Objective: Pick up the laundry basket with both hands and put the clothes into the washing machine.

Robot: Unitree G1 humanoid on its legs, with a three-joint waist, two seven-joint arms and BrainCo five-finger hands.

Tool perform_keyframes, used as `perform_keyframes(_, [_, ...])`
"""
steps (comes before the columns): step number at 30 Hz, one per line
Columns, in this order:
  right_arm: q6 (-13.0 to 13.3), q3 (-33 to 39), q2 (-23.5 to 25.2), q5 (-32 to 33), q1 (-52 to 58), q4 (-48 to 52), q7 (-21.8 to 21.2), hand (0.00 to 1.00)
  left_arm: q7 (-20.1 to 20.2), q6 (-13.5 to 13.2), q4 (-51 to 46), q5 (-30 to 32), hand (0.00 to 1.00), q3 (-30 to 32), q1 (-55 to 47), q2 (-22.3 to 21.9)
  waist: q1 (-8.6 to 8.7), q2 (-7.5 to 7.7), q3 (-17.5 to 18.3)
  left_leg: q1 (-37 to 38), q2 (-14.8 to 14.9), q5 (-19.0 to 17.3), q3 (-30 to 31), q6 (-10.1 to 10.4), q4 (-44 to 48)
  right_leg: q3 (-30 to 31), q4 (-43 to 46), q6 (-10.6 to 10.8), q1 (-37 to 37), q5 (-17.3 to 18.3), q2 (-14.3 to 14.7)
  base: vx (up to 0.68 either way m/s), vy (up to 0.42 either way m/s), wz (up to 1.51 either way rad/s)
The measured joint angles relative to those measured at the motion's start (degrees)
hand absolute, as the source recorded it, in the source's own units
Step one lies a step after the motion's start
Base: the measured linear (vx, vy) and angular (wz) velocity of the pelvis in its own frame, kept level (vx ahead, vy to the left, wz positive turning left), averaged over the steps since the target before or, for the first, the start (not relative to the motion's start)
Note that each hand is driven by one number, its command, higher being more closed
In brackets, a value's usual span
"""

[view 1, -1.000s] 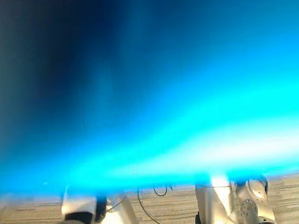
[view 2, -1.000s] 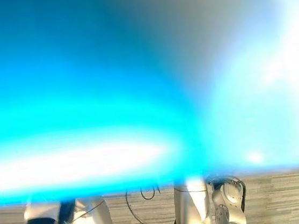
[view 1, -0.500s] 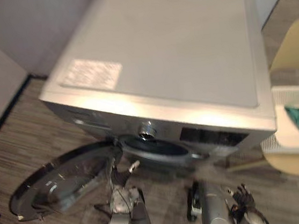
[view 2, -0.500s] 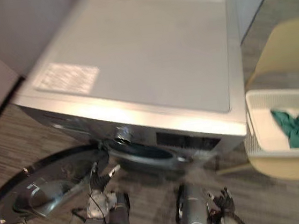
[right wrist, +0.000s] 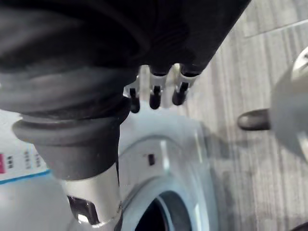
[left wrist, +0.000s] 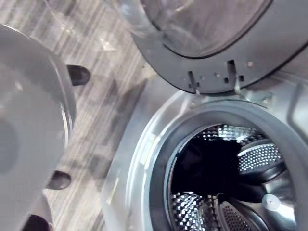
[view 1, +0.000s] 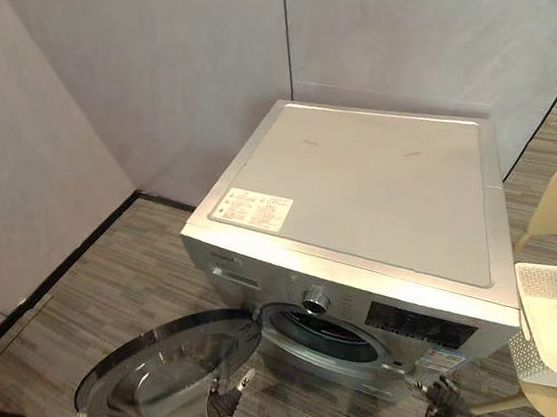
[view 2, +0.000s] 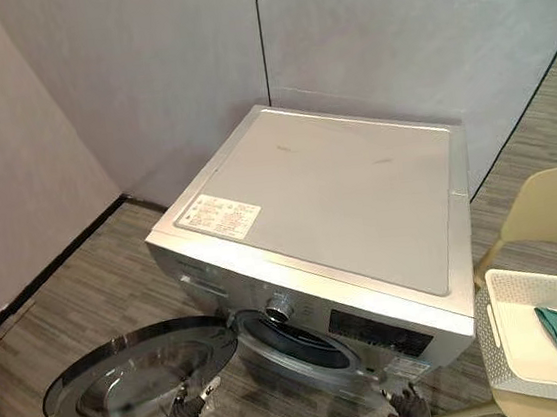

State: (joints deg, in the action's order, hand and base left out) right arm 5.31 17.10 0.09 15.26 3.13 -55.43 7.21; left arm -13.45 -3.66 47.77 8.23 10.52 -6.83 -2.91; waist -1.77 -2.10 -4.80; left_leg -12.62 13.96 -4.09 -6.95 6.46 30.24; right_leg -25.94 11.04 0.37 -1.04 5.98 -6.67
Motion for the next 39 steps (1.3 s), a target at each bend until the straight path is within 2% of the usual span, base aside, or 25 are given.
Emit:
perform_keyframes(2, [0.07, -0.20, -0.30, 0.01, 0.76, 1.17, -0.38, 0.00, 0.84, 0.06, 1.72, -0.16, 0.00, 1.34, 0.02, -0.29, -0.30, -1.07, 0.13, 1.01, -0.10, -3.01, -1.62, 0.46, 15.26, 1.04, 0.43, 0.07, -1.17, -0.24, -0.31, -0.19, 0.099, -0.26])
perform_keyframes(3, [0.11, -0.23, -0.28, 0.04, 1.68, 1.99, -1.20, 0.00, 1.06, 0.07, 2.98, -0.25, 0.00, 1.48, -0.07, -0.33, 0.68, -1.86, 0.47, 3.78, -0.17, -3.46, -1.94, 0.96, 18.11, 1.92, 0.34, 0.52, -1.52, -0.68, -0.12, -0.17, 0.145, -0.23])
perform_keyframes(5, [0.03, -0.15, 0.04, 0.05, 2.22, 2.71, -2.20, 0.00, 1.33, 0.36, 5.22, -0.31, 0.00, 1.46, 0.35, -0.43, 1.36, -2.18, 0.55, 7.15, -0.84, -7.85, -2.99, 1.51, 10.88, 3.24, -0.54, 0.81, -0.16, -2.32, 0.54, -0.18, 0.161, -0.30])
perform_keyframes(9, [-0.03, -1.45, 1.85, 0.07, 1.53, 2.46, -2.39, 0.00, 1.90, 0.70, 6.78, 0.07, 0.00, -0.19, 3.72, 2.12, 1.93, 3.28, -0.01, 12.72, -7.15, -9.17, -5.71, 0.67, -15.43, 6.82, -2.02, 0.86, 9.08, -8.34, -1.03, -0.24, 0.093, -0.29])
perform_keyframes(12, [-0.03, -2.14, 1.34, -0.08, 2.67, 2.55, -2.38, 0.00, 2.06, 0.99, 7.37, 1.60, 0.00, -1.54, 4.18, 2.66, 2.53, 4.29, -1.18, 14.19, -8.26, -7.35, -8.84, 0.04, -17.70, 9.21, -1.46, 2.09, 10.37, -10.72, -2.48, -0.24, 0.020, -0.44])
perform_keyframes(13, [-0.01, -2.50, 0.32, -0.15, 3.54, 2.49, -2.39, 0.00, 2.06, 0.99, 7.56, 2.28, 0.00, -1.59, 4.04, 2.68, 2.69, 2.75, -1.70, 14.64, -7.58, -7.20, -10.68, -0.30, -17.82, 10.41, 0.70, 2.12, 11.07, -10.58, -2.43, -0.25, -0.010, -0.50])
perform_keyframes(15, [0.05, -1.22, -0.41, 0.46, 4.35, 1.55, -2.32, 0.00, 2.03, 0.95, 8.05, 4.03, 0.00, -1.61, 4.95, 3.53, 2.97, 1.87, -1.64, 14.49, -5.70, -5.83, -11.92, 0.18, -18.18, 9.96, 17.97, -0.78, 15.52, -4.60, -4.01, -0.20, -0.077, -0.32])
perform_keyframes(16, [0.16, -0.65, -0.59, 0.52, 4.55, 1.10, -2.26, 0.00, 2.02, 0.97, 8.48, 3.97, 0.00, -1.61, 5.17, 3.73, 3.16, 1.80, -1.63, 14.45, -4.99, -5.29, -11.97, 0.55, -18.28, 9.97, 22.32, -0.95, 15.85, -3.25, -4.75, -0.09, -0.172, -0.10])
perform_keyframes(19, [0.48, 0.28, -0.85, 0.35, 4.83, -0.41, -2.25, 0.00, 2.04, 0.99, 9.37, 3.88, 0.00, -1.69, 5.03, 4.02, 2.93, 2.63, -1.09, 14.48, -3.55, -2.90, -11.90, 2.52, -19.53, 12.38, 32.84, 0.21, 14.60, 0.03, -10.71, -0.02, -0.294, -0.11])
perform_keyframes(20, [0.46, 0.44, -0.85, 0.25, 4.59, -1.99, -2.37, 0.00, 2.07, 0.99, 10.49, 3.89, 0.00, -2.10, 5.02, 4.50, 2.71, 3.64, -0.46, 14.34, -3.82, -1.60, -11.93, 3.75, -20.26, 13.67, 31.80, -0.21, 13.05, -1.06, -15.04, 0.04, -0.412, -0.30])
perform_keyframes(21, [0.02, 1.17, -0.73, -0.09, 3.81, -3.96, -2.44, 0.00, 2.12, 1.06, 11.54, 3.87, 0.00, -2.05, 5.10, 5.31, 2.38, 5.00, 0.20, 14.13, -4.42, -0.59, -11.50, 4.90, -21.15, 12.83, 28.43, 2.69, 11.78, 0.92, -15.57, 0.02, -0.412, -0.35])
perform_keyframes(22, [-0.28, 1.42, -1.11, -0.11, 3.56, -4.35, -2.39, 0.00, 2.16, 1.09, 12.06, 3.89, 0.00, -2.26, 5.12, 5.05, 2.37, 4.50, 0.07, 14.25, -4.27, -0.19, -10.38, 4.62, -22.42, 11.12, 27.28, 1.51, 11.34, 1.76, -14.51, -0.02, -0.331, -0.47])
perform_keyframes(23, [-0.34, 1.48, -2.60, -0.24, 3.43, -4.79, -2.30, 0.00, 2.26, 1.09, 13.39, 3.89, 0.00, -3.49, 5.23, 4.61, 2.33, 2.58, 0.45, 14.42, -5.17, -0.01, -7.87, 4.13, -24.04, 10.16, 24.08, 0.89, 10.75, 1.92, -12.94, -0.03, -0.153, -0.57])
perform_keyframes(24, [-0.96, 1.47, -3.72, -0.64, 3.08, -5.70, -2.34, 0.00, 2.18, 1.02, 13.77, 3.88, 0.00, -3.79, 4.72, 4.51, 2.40, 0.75, 1.41, 15.23, -4.86, 1.25, -7.94, 2.01, -26.81, 10.54, 17.80, 1.69, 9.04, 2.38, -9.52, -0.01, -0.134, -0.57])
perform_keyframes(25, [-1.03, 1.33, -3.86, -0.78, 2.81, -5.87, -2.36, 0.00, 2.18, 0.93, 13.79, 3.88, 0.00, -3.82, 4.80, 4.81, 2.40, 0.85, 1.49, 15.11, -3.73, 2.59, -9.13, 1.26, -26.94, 10.63, 15.22, 3.30, 8.18, 2.95, -8.40, -0.03, -0.217, -0.61])
perform_keyframes(26, [-1.28, 1.00, -3.76, -1.06, 2.69, -6.16, -2.42, 0.00, 2.19, 0.93, 13.82, 3.87, 0.00, -3.78, 5.13, 5.43, 2.16, 1.57, 1.80, 14.61, -2.33, 3.65, -10.98, 2.81, -26.31, 10.40, 10.39, 6.20, 7.08, 4.39, -7.03, -0.07, -0.357, -0.67])
perform_keyframes(27, [-1.69, 0.21, -3.82, -2.05, 2.15, -6.37, -2.60, 0.00, 2.20, 1.05, 14.52, 3.73, 0.00, -3.26, 5.18, 5.39, 1.03, 0.86, 1.67, 14.38, -0.10, 3.39, -12.57, 4.08, -25.82, 9.86, 3.24, 6.85, 4.95, 4.70, -3.72, -0.07, -0.305, -0.73])
perform_keyframes(29, [-1.80, -1.47, -3.53, -2.54, 2.07, -6.22, -2.57, 0.00, 2.23, 0.84, 14.54, 3.34, 0.00, -1.96, 4.37, 5.10, 0.77, 0.60, 2.30, 14.29, 3.43, 3.45, -14.03, 3.99, -24.95, 9.17, -5.46, 5.39, 2.02, 0.09, 0.66, -0.06, -0.191, -0.76])
perform_keyframes(33, [-1.33, -4.28, -2.96, -2.54, 1.75, -5.88, -2.92, 0.00, 2.08, 0.85, 13.53, 1.19, 0.00, -0.77, 3.92, 5.63, 0.82, 2.15, 2.86, 11.99, 10.15, 4.44, -15.21, 5.03, -15.93, 11.68, -8.96, 2.38, 0.83, -1.87, 5.97, -0.03, -0.196, -0.52])
perform_keyframes(34, [-1.33, -4.36, -2.93, -2.53, 2.00, -5.88, -3.03, 0.00, 2.04, 0.81, 13.00, 0.98, 0.00, -0.80, 3.54, 5.57, 0.81, 1.86, 2.72, 10.90, 11.18, 4.57, -15.08, 3.35, -13.22, 12.02, -9.24, 2.02, 0.56, -1.85, 6.57, 0.00, -0.146, -0.29])
perform_keyframes(35, [-1.28, -4.94, -2.96, -2.58, 2.42, -5.80, -3.24, 0.00, 2.04, 0.73, 11.93, 0.85, 0.00, -0.82, 3.41, 5.80, 0.93, 2.38, 2.58, 8.37, 12.36, 4.59, -14.06, -2.19, -7.55, 12.18, -9.24, 1.38, 0.13, -1.86, 6.81, 0.01, -0.187, -0.25])
perform_keyframes(36, [-1.19, -5.96, -3.78, -2.62, 2.99, -5.26, -3.53, 0.00, 2.01, 0.48, 10.36, 0.05, 0.00, -0.89, 3.49, 5.67, 0.89, 2.39, 1.72, 3.93, 13.66, 7.58, -9.86, -8.83, 2.11, 12.95, -9.43, 0.06, -1.34, -1.93, 7.48, 0.02, -0.193, -0.26])
perform_keyframes(37, [-1.18, -6.56, -4.71, -2.62, 3.44, -4.79, -3.52, 0.00, 1.86, 0.39, 9.47, -0.39, 0.00, -1.01, 3.38, 5.26, 0.66, 2.27, 1.00, 1.08, 13.23, 7.59, -5.49, -9.09, 7.80, 13.95, -9.55, -0.77, -2.19, -1.73, 7.78, 0.02, -0.153, -0.25])
perform_keyframes(38, [-1.21, -6.89, -5.14, -2.62, 3.47, -4.58, -3.49, 0.00, 1.79, 0.27, 9.16, -0.54, 0.00, -1.32, 3.31, 4.94, 0.62, 2.06, 0.84, -0.80, 11.50, 4.75, -2.66, -6.92, 11.27, 14.64, -9.48, -1.25, -2.57, -1.43, 7.74, 0.03, -0.011, -0.32])
perform_keyframes(39, [-1.18, -6.86, -6.66, -2.62, 3.16, -4.09, -3.41, 0.00, 1.82, -0.03, 8.88, -0.79, 0.00, -2.32, 3.36, 4.19, 0.36, 1.01, 0.22, -2.98, 5.84, -1.11, 0.85, -3.65, 15.86, 16.05, -9.10, -1.63, -2.78, -1.19, 7.25, 0.06, 0.064, -0.46])
